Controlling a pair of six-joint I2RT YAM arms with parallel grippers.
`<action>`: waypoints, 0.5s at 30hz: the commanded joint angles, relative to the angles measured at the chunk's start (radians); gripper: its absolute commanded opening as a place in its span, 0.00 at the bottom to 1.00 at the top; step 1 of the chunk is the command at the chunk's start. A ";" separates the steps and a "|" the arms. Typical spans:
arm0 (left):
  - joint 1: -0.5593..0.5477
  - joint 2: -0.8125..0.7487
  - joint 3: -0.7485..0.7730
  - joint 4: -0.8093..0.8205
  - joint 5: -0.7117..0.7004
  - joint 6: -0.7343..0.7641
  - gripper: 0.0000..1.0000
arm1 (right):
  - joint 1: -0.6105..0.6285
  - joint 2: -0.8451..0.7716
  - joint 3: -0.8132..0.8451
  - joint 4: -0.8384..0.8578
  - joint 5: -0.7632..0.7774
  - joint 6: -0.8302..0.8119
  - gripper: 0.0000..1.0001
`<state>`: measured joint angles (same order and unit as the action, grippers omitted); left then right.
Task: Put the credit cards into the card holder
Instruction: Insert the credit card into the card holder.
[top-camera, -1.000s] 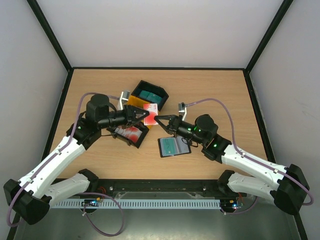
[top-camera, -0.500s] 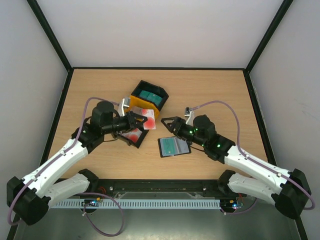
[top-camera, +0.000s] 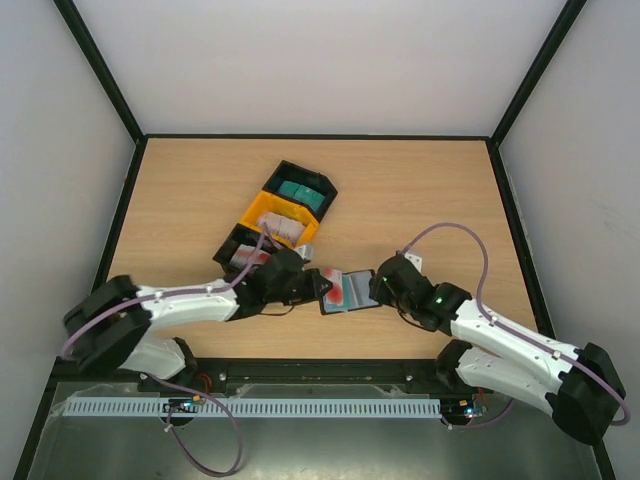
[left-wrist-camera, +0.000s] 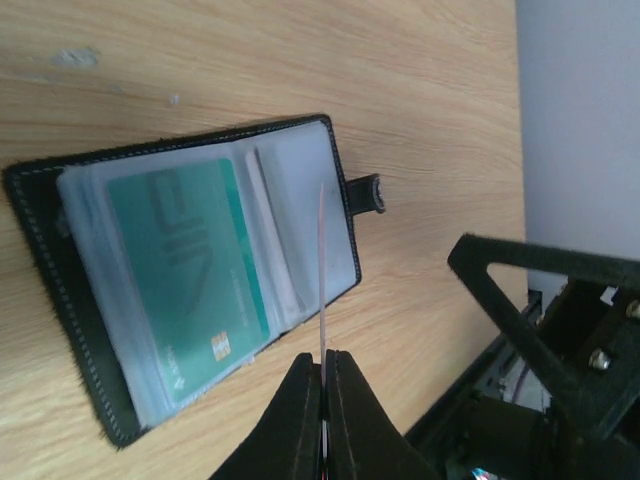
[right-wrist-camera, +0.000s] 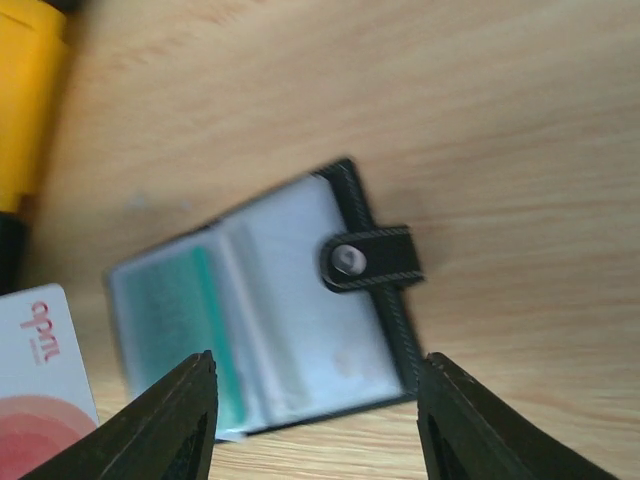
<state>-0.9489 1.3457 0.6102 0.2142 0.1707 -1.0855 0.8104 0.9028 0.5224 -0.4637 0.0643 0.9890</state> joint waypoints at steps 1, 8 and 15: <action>-0.051 0.144 0.016 0.219 -0.080 -0.094 0.02 | -0.012 0.024 -0.067 -0.022 -0.007 -0.035 0.54; -0.074 0.252 0.039 0.282 -0.110 -0.118 0.02 | -0.039 0.116 -0.092 0.091 -0.002 -0.072 0.52; -0.074 0.290 0.044 0.269 -0.150 -0.173 0.02 | -0.066 0.193 -0.130 0.189 -0.022 -0.105 0.46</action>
<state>-1.0172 1.6100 0.6327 0.4591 0.0750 -1.2098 0.7578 1.0527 0.4183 -0.3492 0.0326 0.9157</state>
